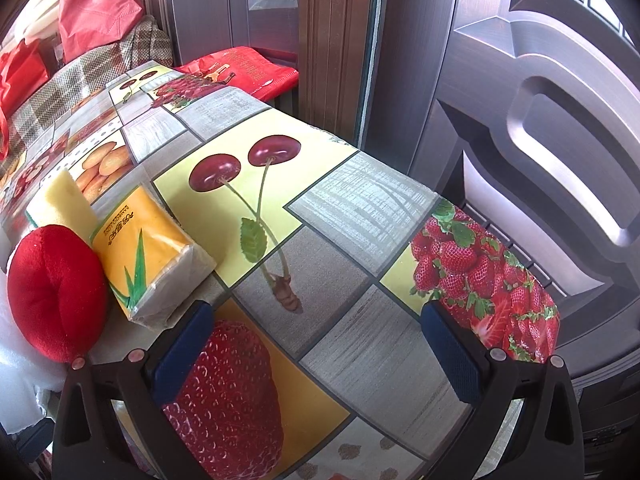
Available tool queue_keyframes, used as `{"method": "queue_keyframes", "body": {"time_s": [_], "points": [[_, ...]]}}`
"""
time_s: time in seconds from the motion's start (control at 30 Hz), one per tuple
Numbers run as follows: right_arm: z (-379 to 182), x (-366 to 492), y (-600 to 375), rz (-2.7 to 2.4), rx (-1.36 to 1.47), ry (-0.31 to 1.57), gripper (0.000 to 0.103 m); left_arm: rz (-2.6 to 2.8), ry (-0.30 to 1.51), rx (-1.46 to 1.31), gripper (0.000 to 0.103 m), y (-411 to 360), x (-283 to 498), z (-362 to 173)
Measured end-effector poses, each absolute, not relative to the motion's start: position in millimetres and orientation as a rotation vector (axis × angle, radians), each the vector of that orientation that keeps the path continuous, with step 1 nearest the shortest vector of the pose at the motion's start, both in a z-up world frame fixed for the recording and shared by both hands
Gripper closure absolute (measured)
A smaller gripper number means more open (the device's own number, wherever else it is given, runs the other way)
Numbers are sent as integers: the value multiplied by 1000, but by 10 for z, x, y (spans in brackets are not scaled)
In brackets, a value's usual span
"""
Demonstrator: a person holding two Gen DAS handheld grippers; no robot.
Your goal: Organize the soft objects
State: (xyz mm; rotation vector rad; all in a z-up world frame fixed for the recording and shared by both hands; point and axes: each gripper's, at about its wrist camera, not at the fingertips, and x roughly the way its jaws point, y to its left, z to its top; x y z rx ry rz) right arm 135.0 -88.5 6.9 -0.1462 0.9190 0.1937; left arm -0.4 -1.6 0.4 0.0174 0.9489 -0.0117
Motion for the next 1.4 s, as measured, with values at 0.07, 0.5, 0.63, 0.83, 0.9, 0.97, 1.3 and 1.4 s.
{"method": "queue_keyframes", "body": {"time_s": [0.07, 0.5, 0.63, 0.83, 0.9, 0.97, 1.3, 1.4], "points": [[69, 1350, -885, 193, -147, 919, 0, -12, 949, 17, 1, -15, -3, 3], [68, 1349, -886, 194, -147, 919, 0, -12, 949, 17, 1, -15, -3, 3], [68, 1351, -890, 194, -147, 919, 0, -11, 949, 18, 1, -16, -4, 4], [68, 1351, -890, 194, -146, 919, 0, -12, 949, 17, 1, -16, -3, 3], [69, 1349, -887, 195, -145, 919, 0, -12, 949, 17, 1, -15, -4, 4], [70, 1348, -886, 195, -144, 919, 0, -11, 949, 18, 1, -18, -4, 4], [70, 1349, -887, 194, -145, 919, 0, -14, 950, 18, 1, 4, 5, -6], [70, 1349, -887, 194, -145, 919, 0, -18, 941, 33, 1, -29, -6, 5]]}}
